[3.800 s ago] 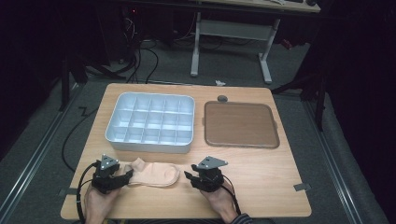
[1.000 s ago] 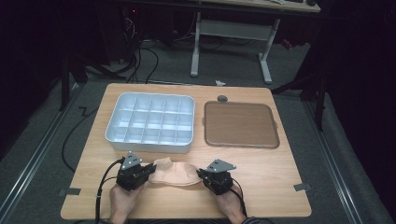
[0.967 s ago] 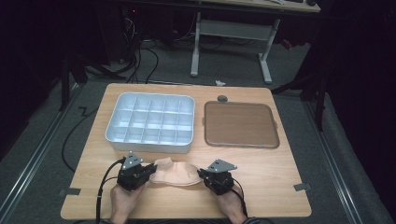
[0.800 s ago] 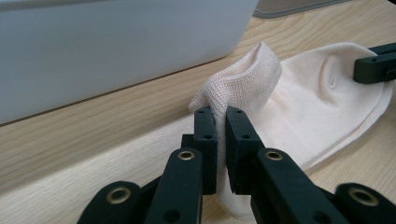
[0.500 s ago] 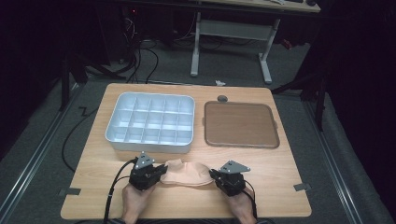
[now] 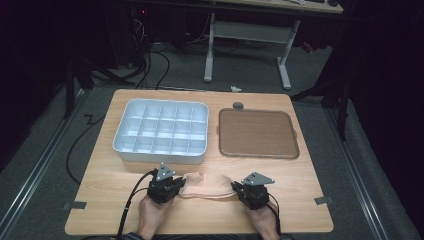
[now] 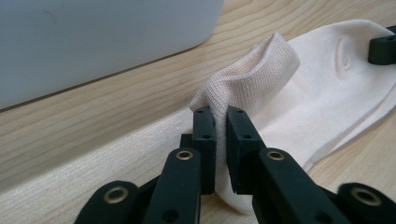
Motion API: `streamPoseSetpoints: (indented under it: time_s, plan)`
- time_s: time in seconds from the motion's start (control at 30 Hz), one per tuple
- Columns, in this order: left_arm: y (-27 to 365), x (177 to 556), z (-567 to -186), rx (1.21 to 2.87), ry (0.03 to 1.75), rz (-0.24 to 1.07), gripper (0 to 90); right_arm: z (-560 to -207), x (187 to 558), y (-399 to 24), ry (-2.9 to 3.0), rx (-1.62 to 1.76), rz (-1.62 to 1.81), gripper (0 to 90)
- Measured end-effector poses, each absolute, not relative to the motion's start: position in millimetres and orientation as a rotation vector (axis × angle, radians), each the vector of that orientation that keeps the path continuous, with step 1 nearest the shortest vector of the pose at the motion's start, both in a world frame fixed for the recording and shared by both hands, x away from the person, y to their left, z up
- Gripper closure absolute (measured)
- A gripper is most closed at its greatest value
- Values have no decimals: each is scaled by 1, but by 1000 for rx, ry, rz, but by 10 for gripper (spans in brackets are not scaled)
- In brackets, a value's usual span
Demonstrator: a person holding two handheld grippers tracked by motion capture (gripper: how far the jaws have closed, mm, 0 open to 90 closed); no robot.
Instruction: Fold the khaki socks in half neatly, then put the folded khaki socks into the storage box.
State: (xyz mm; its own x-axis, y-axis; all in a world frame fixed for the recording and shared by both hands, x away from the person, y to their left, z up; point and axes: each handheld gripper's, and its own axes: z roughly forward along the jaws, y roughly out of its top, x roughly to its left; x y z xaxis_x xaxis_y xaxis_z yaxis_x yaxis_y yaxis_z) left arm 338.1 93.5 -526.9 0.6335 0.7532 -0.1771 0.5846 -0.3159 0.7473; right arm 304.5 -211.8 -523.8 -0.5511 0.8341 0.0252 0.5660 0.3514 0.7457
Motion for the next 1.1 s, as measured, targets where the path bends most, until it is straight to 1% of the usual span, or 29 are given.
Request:
streamPoseSetpoints:
  time_s: [0.1,0.2,0.23,0.33,0.47,0.57,0.77,0.93,1.1]
  plan:
    - [94,339,-528,2032,1054,269,819,-526,306,-212,2271,1236,1039,857]
    - [96,339,-529,2025,1073,266,781,-527,306,-212,2268,1252,1049,794]
    - [97,339,-529,2023,1081,266,742,-527,306,-213,2268,1255,1054,767]
    - [99,339,-529,2028,1089,259,675,-526,306,-213,2266,1271,1053,717]
    - [102,338,-527,2018,1095,254,567,-517,303,-216,2225,1266,1067,683]
    - [108,338,-522,1981,1094,242,523,-509,301,-216,2203,1255,1084,695]
    - [108,348,-512,1993,1077,243,486,-494,298,-200,2219,1174,1114,785]
    - [103,355,-510,2026,1090,225,473,-495,301,-180,2259,1152,1146,811]
    - [100,355,-516,2052,1116,221,470,-502,302,-155,2319,1114,1148,823]
